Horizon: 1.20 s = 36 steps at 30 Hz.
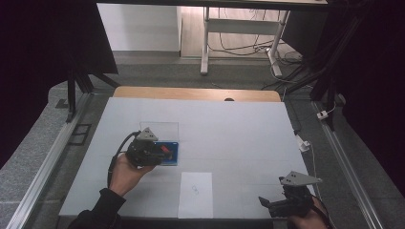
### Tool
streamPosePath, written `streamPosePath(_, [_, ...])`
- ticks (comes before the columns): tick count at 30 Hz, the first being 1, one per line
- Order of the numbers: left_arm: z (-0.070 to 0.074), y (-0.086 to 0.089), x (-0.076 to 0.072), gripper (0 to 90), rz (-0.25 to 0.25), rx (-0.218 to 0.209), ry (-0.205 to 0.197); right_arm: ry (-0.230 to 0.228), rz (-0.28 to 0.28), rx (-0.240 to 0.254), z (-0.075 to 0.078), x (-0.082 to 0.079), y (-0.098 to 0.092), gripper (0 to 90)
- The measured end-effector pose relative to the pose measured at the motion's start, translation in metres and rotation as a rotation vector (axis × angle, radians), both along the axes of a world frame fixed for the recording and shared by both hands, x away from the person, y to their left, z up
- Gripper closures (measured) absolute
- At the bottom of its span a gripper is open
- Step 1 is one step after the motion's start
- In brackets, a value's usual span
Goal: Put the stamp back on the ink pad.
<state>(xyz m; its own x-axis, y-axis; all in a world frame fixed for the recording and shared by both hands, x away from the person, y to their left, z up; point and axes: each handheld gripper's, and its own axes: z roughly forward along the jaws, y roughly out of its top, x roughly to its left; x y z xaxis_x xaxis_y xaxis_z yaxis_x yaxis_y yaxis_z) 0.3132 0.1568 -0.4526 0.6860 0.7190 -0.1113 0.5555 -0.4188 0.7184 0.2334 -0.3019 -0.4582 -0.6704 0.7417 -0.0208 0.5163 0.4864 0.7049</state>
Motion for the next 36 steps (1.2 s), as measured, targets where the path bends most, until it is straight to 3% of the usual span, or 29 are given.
streamPosePath(25, [-0.011, 0.02, 0.032, 58.2, 0.107, -0.008, 0.004, 0.007, -0.002, -0.006, 0.0, 0.001, 0.0, 0.3])
streamPosePath(30, [-0.018, 0.024, 0.038, 58.3, 0.13, 0.006, 0.026, 0.008, -0.002, -0.007, 0.0, 0.001, 0.0, 0.3])
streamPosePath(36, [-0.026, 0.023, 0.039, 58.2, 0.131, 0.036, 0.023, 0.007, -0.001, -0.007, 0.0, 0.001, 0.0, 0.3])
